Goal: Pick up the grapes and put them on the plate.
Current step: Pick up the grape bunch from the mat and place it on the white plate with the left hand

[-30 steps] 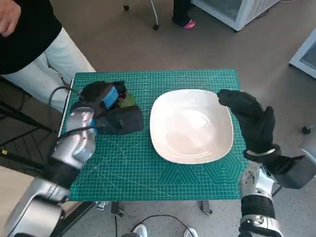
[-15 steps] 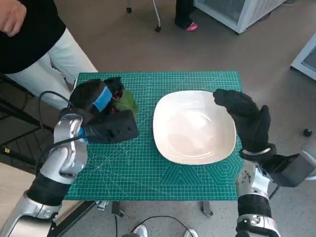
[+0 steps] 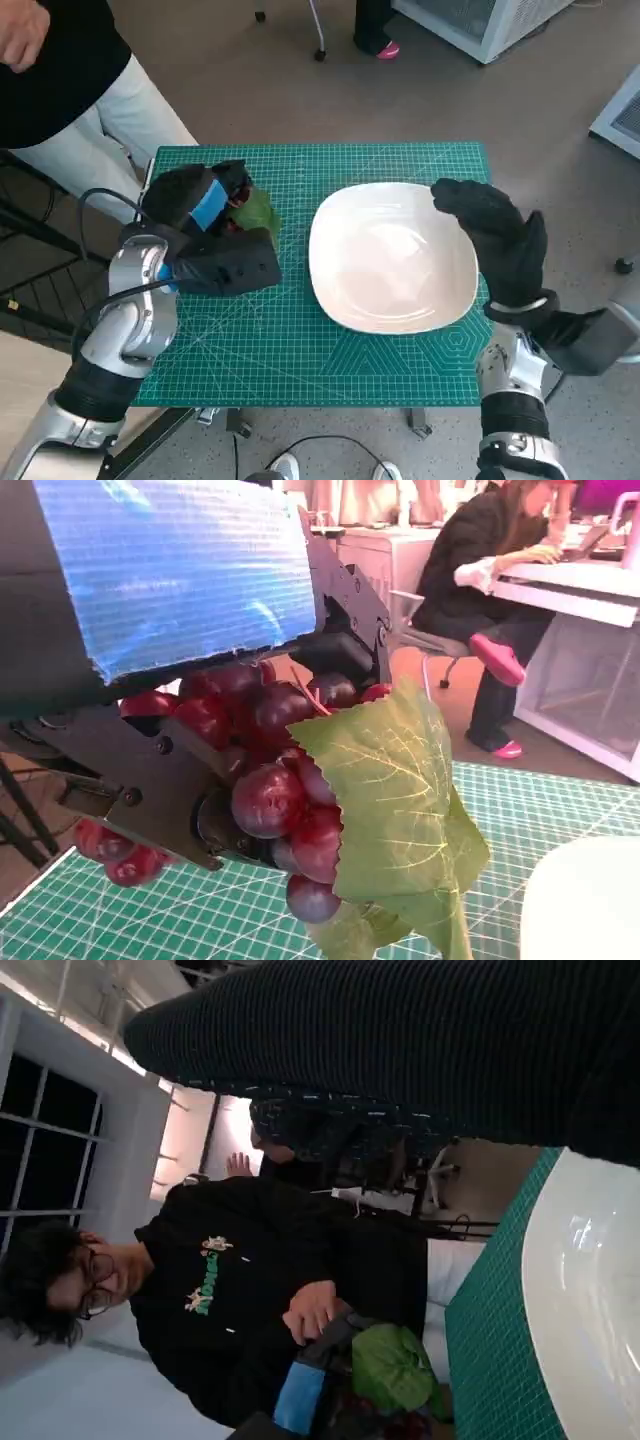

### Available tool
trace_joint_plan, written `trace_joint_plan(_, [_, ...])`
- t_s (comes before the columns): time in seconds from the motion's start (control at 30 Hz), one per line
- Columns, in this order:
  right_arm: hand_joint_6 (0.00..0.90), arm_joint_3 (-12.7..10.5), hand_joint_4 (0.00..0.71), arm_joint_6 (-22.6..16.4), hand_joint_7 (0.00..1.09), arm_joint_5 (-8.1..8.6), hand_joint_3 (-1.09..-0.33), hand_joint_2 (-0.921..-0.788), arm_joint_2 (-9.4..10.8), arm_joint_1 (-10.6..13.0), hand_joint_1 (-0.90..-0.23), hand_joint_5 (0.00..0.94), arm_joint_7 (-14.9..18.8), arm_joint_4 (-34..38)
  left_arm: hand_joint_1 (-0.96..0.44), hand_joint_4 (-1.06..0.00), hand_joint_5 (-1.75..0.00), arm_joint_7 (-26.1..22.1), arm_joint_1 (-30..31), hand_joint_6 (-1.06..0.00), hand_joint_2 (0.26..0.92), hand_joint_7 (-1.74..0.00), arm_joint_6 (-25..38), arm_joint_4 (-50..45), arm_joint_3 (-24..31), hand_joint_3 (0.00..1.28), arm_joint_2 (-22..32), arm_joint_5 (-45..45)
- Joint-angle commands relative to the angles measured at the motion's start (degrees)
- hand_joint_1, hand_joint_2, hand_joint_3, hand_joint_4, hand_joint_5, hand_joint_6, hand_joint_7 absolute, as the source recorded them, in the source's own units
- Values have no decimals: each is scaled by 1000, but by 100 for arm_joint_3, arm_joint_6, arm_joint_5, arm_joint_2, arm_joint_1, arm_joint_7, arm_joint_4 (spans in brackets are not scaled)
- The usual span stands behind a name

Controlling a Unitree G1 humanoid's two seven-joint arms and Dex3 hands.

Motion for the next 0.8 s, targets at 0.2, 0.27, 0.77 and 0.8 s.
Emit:
trace_joint_plan(0.2, [515,-43,557,103,5,70,-539,-921,-40,104,-390,1,123,-8,1,-583,-1309,-273,-485,-647,920,-1108,62,-139,-351,105,-421,405])
trace_joint_plan(0.27, [515,-56,557,105,5,79,-538,-921,-55,109,-389,1,134,-14,1,-575,-1351,-296,-597,-656,920,-1066,35,-81,-422,107,-538,444])
trace_joint_plan(0.77, [517,-175,559,101,5,152,-532,-921,-165,187,-388,2,189,-62,2,-537,-1467,-142,-1421,-607,921,-1044,-364,781,-866,156,-1404,467])
trace_joint_plan(0.8, [518,-179,560,100,6,158,-531,-921,-169,196,-388,2,185,-73,2,-534,-1468,-96,-1471,-610,921,-1045,-435,889,-890,156,-1454,460])
